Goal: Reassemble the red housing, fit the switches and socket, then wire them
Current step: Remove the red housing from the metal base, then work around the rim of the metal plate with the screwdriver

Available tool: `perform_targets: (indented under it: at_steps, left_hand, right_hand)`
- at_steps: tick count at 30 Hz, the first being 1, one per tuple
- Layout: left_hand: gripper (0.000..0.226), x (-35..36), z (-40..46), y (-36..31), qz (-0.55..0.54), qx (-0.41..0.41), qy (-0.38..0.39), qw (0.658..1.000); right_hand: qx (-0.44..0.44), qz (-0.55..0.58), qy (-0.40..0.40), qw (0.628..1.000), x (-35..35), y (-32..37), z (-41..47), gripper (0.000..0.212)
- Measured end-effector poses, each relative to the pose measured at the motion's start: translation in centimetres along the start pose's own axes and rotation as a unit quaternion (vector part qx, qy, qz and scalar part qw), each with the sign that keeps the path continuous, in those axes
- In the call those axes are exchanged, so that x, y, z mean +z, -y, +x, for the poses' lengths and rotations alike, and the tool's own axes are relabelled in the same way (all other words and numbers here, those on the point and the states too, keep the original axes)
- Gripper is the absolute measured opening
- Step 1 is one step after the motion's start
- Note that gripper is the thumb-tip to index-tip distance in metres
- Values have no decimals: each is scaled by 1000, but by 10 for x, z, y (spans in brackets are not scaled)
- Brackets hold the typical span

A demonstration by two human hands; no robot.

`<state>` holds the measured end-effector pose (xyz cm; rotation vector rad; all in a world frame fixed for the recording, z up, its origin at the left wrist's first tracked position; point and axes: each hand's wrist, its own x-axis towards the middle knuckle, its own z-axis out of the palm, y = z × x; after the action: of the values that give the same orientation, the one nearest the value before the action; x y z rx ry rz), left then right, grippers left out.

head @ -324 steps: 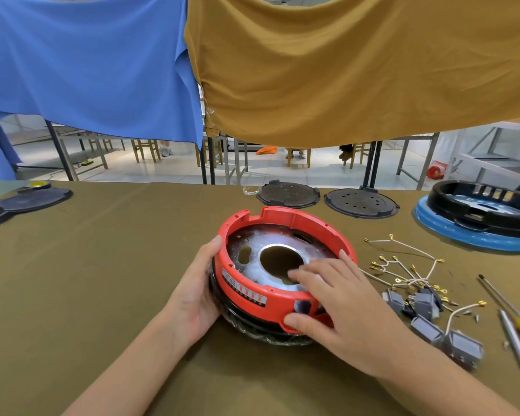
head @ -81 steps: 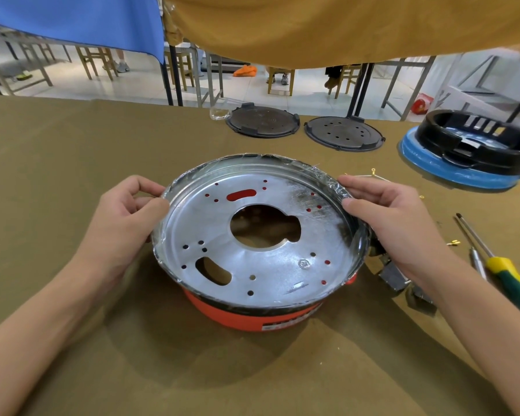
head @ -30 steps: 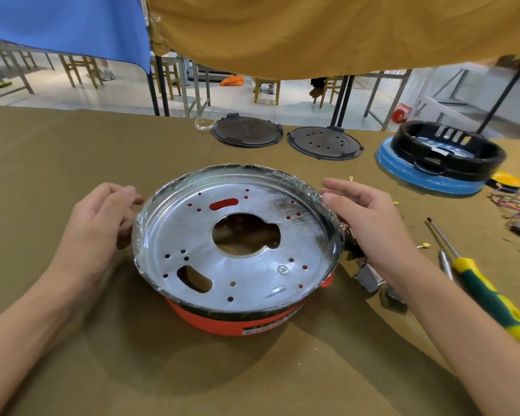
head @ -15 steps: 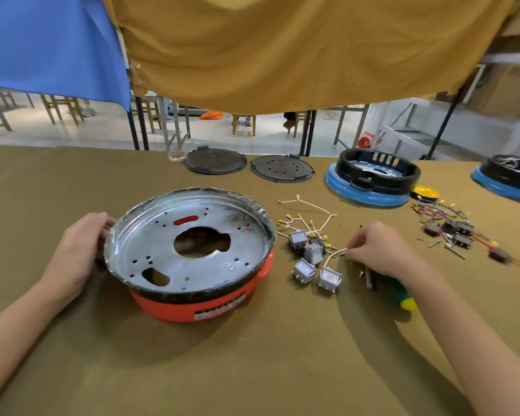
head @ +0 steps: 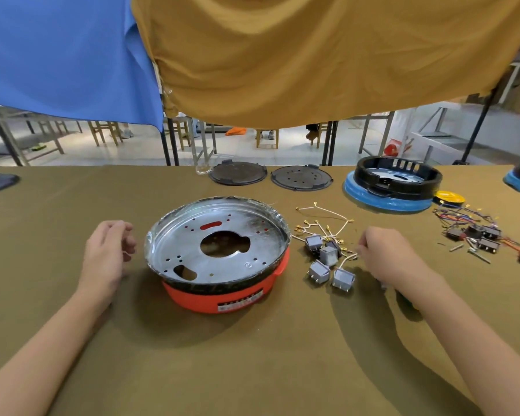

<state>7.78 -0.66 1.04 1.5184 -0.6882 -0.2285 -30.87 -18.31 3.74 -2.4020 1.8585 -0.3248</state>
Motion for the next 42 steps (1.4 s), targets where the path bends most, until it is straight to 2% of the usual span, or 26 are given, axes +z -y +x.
perform_targets:
  at_steps: [2,4,6,9,11,14,18,21,23,25,27,29,30,31,33,35,37,39,42]
  left_hand:
    - [17,-3,-11,-18,48,84,-28,995]
    - [9,3,-28,-44,123,196,-20,973]
    - [6,23,-52,-71,174,282,57,942]
    - [19,57,-86,-95,182,339,194,902]
    - [23,75,-99,-103,163,358,238,888]
    - [20,87,-103,-107,138,373,245,884]
    - [10,89,-100,-102,112,353,240,897]
    - [8,89,-98,-101,118,358,245,893]
    - [5,90,-99,-101,131,356,244,892]
    - [4,91,-100,-100,141,342,243,897]
    - [4,90,-101,-98,152,320,252,901]
    - [5,90,-101,-96,170,301,267,900]
    - [6,90,-102,-96,179,295,273,898]
    - [6,90,-102,-96,188,290,279,896]
    - [6,91,-102,-96,203,280,286,894]
    - [7,92,-103,-97,208,270,290,894]
    - [6,93,-105,-98,205,261,294,896]
    - [7,93,-105,-99,197,250,301,899]
    - [9,90,-101,-100,181,223,311,906]
  right_hand:
    - [-33,86,-44,995,-4,10,-6,12]
    - [-62,235,-42,969,-13,24,-14,10]
    - [-89,416,18,905,-23,44,-26,8]
    - [-121,604,131,777,-28,74,-44,9]
    - [-132,657,155,726,-26,88,-51,18]
    - [-134,698,175,681,-21,96,-56,30]
    - [-120,709,186,669,-15,98,-59,25]
    - [-121,699,182,681,-12,97,-60,20]
    - [-116,670,153,717,-11,93,-60,20]
    - [-107,610,92,780,-10,85,-57,16]
    - [-83,496,2,864,-8,70,-53,17]
    - [-55,278,-82,955,-7,50,-52,13]
    - [-40,146,-104,983,-6,39,-52,12]
    - [-15,37,-106,994,-5,28,-53,16]
    - [70,-67,-59,994,-1,9,-57,27]
    - [125,-57,12,991,-2,-4,-60,33]
    - [135,-32,48,989,-1,-13,-59,34]
    - [139,-12,19,990,0,-17,-61,29]
    - [91,42,-118,988,-1,-20,-64,17]
